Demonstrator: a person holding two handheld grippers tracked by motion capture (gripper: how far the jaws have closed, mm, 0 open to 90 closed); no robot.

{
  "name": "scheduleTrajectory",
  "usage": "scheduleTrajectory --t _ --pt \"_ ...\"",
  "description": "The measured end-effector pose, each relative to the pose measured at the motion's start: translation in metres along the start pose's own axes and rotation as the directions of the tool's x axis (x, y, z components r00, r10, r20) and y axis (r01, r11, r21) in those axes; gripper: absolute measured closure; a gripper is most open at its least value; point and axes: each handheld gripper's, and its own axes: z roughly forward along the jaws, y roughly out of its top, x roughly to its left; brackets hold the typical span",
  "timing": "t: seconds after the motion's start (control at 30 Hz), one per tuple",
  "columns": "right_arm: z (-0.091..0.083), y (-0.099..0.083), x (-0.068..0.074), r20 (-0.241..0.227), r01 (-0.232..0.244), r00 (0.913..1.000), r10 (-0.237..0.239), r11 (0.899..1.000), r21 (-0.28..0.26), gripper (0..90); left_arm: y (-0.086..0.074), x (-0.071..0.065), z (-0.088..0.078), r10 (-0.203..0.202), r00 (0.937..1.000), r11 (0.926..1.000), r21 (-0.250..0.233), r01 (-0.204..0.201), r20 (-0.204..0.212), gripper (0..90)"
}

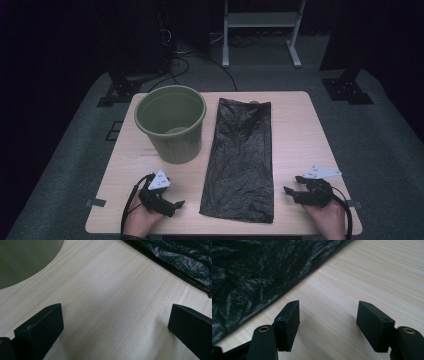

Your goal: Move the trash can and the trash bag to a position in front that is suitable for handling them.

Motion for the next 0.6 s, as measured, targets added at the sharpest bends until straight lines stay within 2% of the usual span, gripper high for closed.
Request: scheduleTrajectory --t 0.1,0.23,0.4,0.6 --pt "0.002 0.004 0.007 -0.026 0.009 0.9996 -0.009 1.0 -0.003 37.2 0.0 0.0 0.0 0.0 1.0 1.0 0.0 0.0 0.001 0.0" --pt "0.002 0.01 0.014 -0.078 0.006 0.9969 -0.009 0.999 -0.035 39.8 0.0 0.0 0.0 -0.001 1.0 1.0 0.0 0.001 -0.001 0.0" --pt "0.009 0.016 0.021 -0.106 0.024 0.994 -0.027 0.999 -0.029 41.3 0.0 0.0 0.0 -0.002 1.0 1.0 -0.001 0.002 -0.002 0.0" --pt "0.016 0.021 0.027 -0.117 0.04 0.9923 -0.042 0.999 -0.021 48.5 0.0 0.0 0.0 -0.002 1.0 1.0 0.0 0.002 -0.002 0.0"
